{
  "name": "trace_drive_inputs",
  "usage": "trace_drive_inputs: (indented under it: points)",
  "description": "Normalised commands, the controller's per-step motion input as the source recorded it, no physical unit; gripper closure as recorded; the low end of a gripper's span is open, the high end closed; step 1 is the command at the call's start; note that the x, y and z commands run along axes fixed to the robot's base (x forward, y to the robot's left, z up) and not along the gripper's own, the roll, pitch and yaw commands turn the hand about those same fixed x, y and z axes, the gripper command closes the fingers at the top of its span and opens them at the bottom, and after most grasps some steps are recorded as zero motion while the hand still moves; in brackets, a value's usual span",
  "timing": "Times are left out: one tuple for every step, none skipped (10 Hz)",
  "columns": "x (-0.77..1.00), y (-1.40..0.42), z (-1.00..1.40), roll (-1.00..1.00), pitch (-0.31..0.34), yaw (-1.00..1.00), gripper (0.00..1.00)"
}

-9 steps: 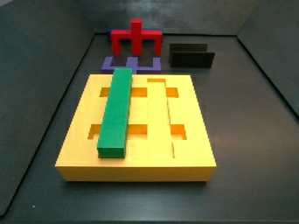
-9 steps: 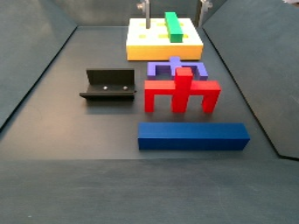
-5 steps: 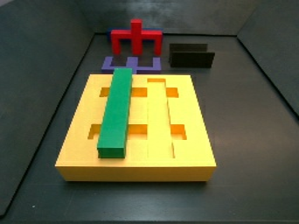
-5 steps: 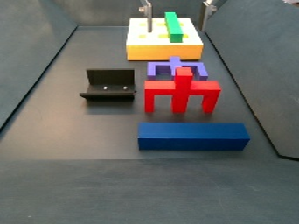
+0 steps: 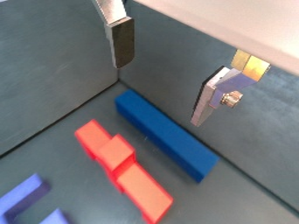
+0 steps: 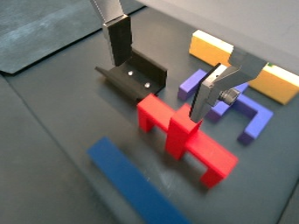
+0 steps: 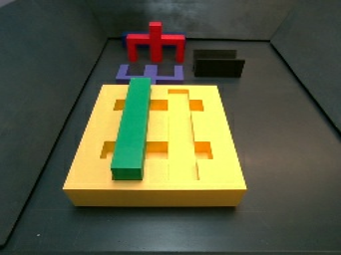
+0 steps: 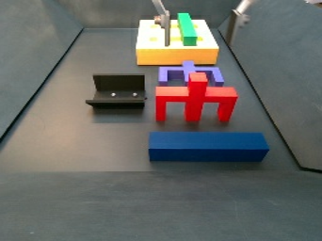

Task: Pick up the blue object. Move up. Move to above the board. Insert the blue object.
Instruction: Pick up the blue object.

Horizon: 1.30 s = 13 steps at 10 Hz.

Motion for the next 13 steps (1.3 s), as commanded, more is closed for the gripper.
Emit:
trace_drive_inputs:
  points:
    - [-0.06, 0.42, -0.09, -0.08, 0.0, -0.52, 0.0]
    - [-0.03, 0.12, -0.13, -0.01, 0.0, -0.86, 0.0]
    - [0.0, 0.17, -0.21, 0.0, 0.02, -0.84, 0.0]
    - [0.0, 0.16, -0.24, 0.0, 0.034, -0.85, 0.0]
    - [0.0, 0.1, -0.28, 0.0, 0.053, -0.91, 0.0]
    - [0.0, 0.11, -0.28, 0.0, 0.063, -0.91, 0.0]
    - [0.0, 0.16, -0.3, 0.0, 0.074, -0.86, 0.0]
    - [0.0, 0.16, -0.28, 0.0, 0.071, -0.87, 0.0]
    - [0.0, 0.17, -0.27, 0.0, 0.066, -0.85, 0.0]
    - [0.0, 0.18, -0.27, 0.0, 0.077, -0.85, 0.0]
    - [0.0, 0.18, -0.23, 0.0, 0.063, -0.84, 0.0]
    - [0.0, 0.2, -0.23, 0.0, 0.069, -0.82, 0.0]
    - [0.0, 0.21, -0.19, 0.0, 0.059, -0.82, 0.0]
